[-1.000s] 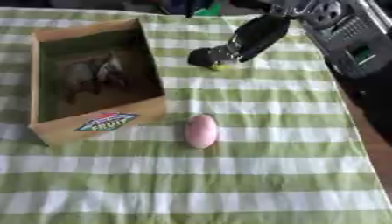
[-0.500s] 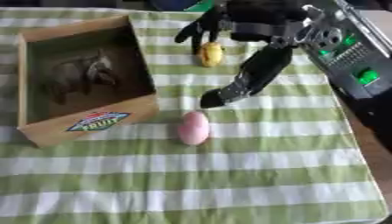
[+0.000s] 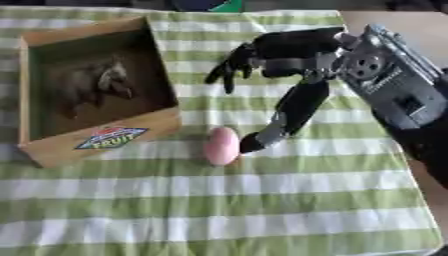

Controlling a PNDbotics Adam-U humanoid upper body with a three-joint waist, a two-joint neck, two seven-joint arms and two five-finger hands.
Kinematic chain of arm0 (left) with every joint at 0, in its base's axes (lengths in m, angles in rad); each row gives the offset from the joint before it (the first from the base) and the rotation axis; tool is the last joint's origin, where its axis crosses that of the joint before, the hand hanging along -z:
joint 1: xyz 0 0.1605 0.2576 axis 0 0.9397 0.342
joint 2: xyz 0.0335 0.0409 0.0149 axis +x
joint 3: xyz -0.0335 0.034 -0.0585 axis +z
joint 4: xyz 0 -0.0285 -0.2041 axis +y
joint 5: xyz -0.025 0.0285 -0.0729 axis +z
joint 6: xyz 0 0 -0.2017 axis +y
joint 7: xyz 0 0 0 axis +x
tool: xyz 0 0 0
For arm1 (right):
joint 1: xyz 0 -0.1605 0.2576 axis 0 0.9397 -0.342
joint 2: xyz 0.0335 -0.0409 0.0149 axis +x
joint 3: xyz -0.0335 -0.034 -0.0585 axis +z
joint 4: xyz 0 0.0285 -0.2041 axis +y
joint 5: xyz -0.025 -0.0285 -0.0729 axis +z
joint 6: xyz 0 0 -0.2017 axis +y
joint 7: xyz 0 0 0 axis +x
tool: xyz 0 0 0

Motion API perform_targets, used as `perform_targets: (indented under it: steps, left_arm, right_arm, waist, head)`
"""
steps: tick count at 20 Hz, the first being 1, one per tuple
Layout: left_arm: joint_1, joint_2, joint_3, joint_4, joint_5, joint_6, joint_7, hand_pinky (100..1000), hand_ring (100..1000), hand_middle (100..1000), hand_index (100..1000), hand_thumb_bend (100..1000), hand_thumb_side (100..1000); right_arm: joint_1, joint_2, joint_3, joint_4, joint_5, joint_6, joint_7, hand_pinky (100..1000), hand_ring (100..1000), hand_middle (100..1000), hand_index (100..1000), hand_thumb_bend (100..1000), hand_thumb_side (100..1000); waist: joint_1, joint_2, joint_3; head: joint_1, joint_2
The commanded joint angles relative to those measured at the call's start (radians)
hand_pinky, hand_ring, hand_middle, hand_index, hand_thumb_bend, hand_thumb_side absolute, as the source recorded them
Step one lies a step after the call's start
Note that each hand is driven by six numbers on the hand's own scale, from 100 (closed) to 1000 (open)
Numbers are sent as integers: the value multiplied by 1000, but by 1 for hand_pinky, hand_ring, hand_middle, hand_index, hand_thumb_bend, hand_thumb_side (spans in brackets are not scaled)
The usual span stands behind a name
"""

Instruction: Pick up objects on the table and place them in the box.

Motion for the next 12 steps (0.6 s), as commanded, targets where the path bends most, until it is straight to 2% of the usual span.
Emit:
perform_targets:
  steps: [1, 12]
  left_arm:
    - [-7, 7, 3, -19, 0, 2, -2, 473, 690, 659, 759, 100, 946]
    - [-5, -4, -3, -19, 4, 7, -16, 473, 692, 660, 759, 100, 955]
  right_arm:
    - [-4, 0, 10, 18, 37, -11, 18, 709, 833, 672, 921, 548, 611]
    - [12, 87, 35, 118, 222, -47, -69, 700, 834, 673, 894, 480, 619]
  waist:
    - [3, -14, 1]
    - [9, -8, 7]
  head:
    - [-4, -9]
    - [-11, -20]
